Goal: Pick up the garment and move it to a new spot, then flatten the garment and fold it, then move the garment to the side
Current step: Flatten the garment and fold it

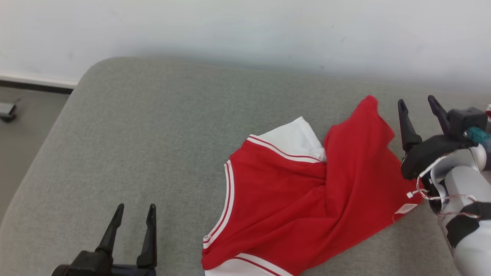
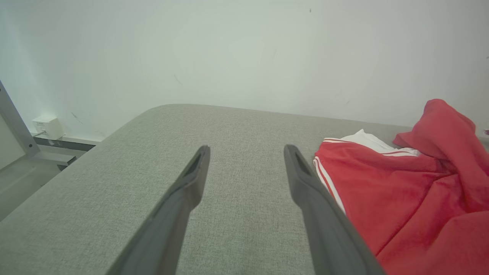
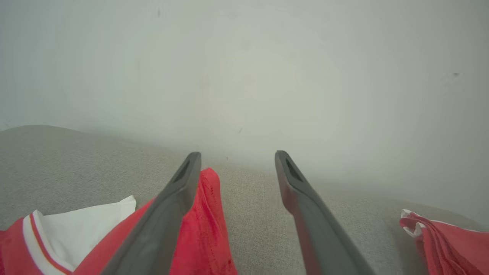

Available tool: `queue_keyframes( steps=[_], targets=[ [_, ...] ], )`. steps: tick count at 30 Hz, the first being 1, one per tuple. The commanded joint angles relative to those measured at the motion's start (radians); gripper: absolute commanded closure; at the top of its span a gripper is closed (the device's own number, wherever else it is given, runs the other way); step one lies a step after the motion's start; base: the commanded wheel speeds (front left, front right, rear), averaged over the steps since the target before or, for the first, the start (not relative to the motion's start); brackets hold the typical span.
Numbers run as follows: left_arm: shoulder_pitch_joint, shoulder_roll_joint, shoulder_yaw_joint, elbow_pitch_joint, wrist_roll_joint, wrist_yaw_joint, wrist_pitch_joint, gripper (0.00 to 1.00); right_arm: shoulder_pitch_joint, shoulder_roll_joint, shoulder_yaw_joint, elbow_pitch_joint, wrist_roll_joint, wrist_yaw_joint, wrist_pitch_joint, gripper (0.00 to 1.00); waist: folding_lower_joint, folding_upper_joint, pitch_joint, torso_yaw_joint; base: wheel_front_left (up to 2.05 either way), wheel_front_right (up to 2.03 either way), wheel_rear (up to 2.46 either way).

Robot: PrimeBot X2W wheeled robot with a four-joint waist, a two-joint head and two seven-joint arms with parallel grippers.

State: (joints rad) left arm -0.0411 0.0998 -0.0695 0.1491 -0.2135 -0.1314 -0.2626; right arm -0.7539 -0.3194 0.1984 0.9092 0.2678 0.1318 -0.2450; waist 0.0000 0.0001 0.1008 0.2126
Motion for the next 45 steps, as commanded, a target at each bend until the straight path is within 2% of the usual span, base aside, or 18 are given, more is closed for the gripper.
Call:
queue_keyframes(
  steps=[1, 4, 8, 15, 22, 31, 45],
  targets=[
    [0.013, 0.005, 0.006, -0.005, 0.008, 0.002, -0.003, 0.0, 0.029, -0.005, -0.004, -0.021, 0.012, -0.003, -0.01, 0.0, 0.0, -0.0001, -0.03, -0.035, 0.0, 0.0, 0.0],
    [0.027, 0.011, 0.016, -0.009, 0.014, 0.002, -0.003, 0.0, 0.095, -0.012, -0.024, -0.103, 0.012, -0.003, -0.02, 0.0, 0.0, -0.0001, -0.045, -0.065, 0.0, 0.0, 0.0],
    [0.042, 0.013, 0.029, -0.018, 0.016, 0.002, -0.003, 0.0, 0.219, -0.009, -0.08, -0.286, -0.005, -0.003, -0.02, 0.0, 0.0, -0.0001, -0.06, -0.098, 0.0, 0.0, 0.0],
    [0.062, 0.019, 0.039, -0.022, 0.018, 0.002, -0.003, 0.0, 0.471, 0.043, -0.178, -0.556, -0.034, -0.003, -0.019, 0.0, 0.0, -0.0001, -0.083, -0.143, 0.0, 0.0, 0.0],
    [0.082, 0.016, 0.035, -0.026, 0.026, 0.002, -0.003, 0.0, 0.672, 0.111, -0.239, -0.728, -0.055, -0.003, -0.019, 0.0, 0.0, -0.0001, -0.105, -0.164, 0.0, 0.0, 0.0],
    [0.1, 0.018, 0.029, -0.032, 0.025, 0.002, -0.003, 0.0, 0.848, 0.206, -0.298, -0.846, -0.071, -0.003, -0.014, 0.0, 0.0, -0.0001, -0.11, -0.17, 0.0, 0.0, 0.0],
    [0.096, 0.016, 0.024, -0.021, 0.014, 0.002, -0.003, 0.0, 0.904, 0.247, -0.264, -0.832, -0.025, -0.003, -0.018, 0.0, 0.0, -0.0001, -0.11, -0.149, 0.0, 0.0, 0.0]
  ],
)
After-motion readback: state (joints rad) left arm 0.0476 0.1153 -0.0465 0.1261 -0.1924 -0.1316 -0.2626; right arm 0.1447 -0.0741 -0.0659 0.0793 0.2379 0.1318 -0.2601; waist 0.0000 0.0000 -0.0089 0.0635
